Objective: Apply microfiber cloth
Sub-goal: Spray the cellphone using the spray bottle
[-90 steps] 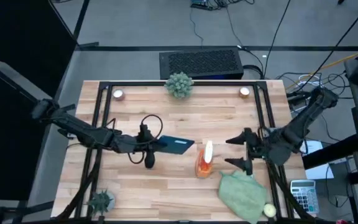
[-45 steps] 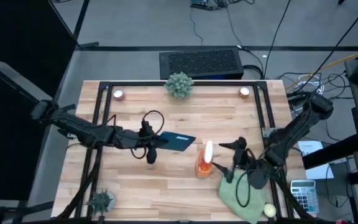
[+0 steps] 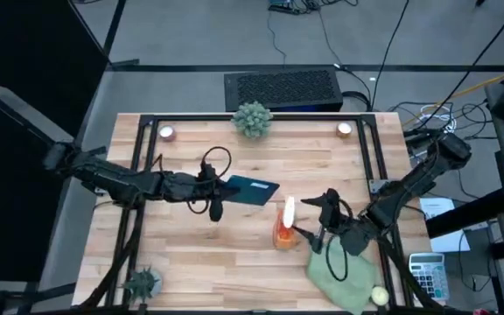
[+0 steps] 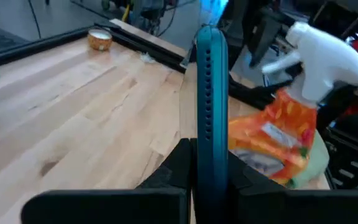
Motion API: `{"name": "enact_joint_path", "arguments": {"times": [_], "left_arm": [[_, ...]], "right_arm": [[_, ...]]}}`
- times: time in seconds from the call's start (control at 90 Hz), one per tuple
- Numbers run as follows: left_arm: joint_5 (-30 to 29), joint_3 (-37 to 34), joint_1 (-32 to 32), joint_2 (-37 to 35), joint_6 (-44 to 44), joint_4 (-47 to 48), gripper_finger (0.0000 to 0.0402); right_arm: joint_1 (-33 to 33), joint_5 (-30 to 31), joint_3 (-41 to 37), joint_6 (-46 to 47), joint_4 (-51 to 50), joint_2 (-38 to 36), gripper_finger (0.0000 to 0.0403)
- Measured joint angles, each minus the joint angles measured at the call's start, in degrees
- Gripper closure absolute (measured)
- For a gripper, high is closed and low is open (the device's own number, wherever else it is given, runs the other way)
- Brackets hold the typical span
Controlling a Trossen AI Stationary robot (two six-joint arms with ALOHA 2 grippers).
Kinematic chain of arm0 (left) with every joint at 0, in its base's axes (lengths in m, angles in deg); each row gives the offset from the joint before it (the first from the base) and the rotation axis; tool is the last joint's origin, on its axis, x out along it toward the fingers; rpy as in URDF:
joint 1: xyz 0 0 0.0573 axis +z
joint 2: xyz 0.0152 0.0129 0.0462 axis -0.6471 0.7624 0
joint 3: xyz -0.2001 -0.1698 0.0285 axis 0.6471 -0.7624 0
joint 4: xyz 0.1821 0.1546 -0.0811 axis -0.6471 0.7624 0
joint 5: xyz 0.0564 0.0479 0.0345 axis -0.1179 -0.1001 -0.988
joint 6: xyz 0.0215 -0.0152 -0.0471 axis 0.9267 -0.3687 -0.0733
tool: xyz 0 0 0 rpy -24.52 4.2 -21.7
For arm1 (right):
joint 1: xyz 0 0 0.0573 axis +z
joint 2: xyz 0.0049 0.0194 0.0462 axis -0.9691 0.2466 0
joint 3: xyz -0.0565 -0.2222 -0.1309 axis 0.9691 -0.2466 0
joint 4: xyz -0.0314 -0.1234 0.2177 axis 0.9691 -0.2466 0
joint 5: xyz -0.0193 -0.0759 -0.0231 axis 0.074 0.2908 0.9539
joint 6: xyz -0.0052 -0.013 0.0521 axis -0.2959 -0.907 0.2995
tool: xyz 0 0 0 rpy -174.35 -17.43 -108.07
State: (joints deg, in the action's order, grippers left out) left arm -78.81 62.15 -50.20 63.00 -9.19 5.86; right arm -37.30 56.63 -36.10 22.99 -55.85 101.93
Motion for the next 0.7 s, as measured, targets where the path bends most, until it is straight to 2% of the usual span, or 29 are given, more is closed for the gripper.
{"name": "enact_joint_path", "arguments": {"times": [0.1, 0.311, 0.7], "left_arm": [[0.42, 0.0, 0.34, 0.0, 0.73, 0.06, 0.0392], [0.54, 0.0, 0.49, 0.0, 0.79, -1.49, 0.0392], [0.52, 0.0, 1.3, 0.39, 4.55, -9.09, 0.0392]], "right_arm": [[-0.64, -1.0, 0.0, -2.96, 2.97, -0.43, 0.0012], [-0.08, -2.07, 0.0, -2.59, 6.06, -2.33, 0.0012], [-3.14, -2.28, 0.0, -8.74, 22.07, 5.89, 0.0012]]}}
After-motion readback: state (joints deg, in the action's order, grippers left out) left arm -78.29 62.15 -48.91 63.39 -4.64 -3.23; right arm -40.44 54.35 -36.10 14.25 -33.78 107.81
